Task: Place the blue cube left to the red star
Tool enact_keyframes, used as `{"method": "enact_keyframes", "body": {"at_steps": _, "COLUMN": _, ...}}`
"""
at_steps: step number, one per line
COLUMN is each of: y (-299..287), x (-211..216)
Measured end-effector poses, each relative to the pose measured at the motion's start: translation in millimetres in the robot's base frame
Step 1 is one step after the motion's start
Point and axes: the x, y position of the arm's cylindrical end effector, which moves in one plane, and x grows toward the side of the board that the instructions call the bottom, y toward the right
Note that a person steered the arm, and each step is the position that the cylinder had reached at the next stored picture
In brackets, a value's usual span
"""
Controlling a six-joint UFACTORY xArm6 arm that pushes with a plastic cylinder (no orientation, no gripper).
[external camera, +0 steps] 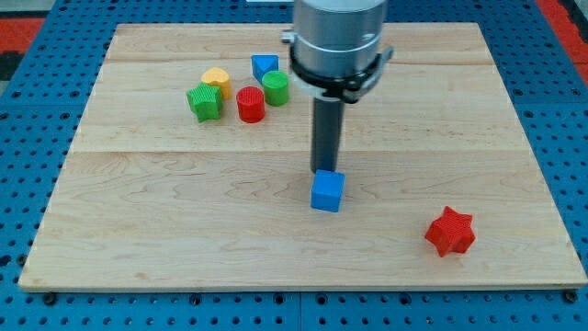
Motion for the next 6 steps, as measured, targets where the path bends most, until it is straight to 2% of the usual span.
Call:
{"method": "enact_keyframes", "body": {"at_steps": 1, "y": -8.3, "x": 17.1}}
{"method": "enact_keyframes", "body": {"at_steps": 2, "y": 16.8, "x": 41.9}}
{"method": "enact_keyframes", "body": {"at_steps": 4, "y": 33.2, "x": 62.5}}
{"method": "enact_keyframes", "body": {"at_steps": 5, "y": 32.2, "x": 27.3}}
{"method": "enact_keyframes", "body": {"at_steps": 6, "y": 34.7, "x": -63.6}}
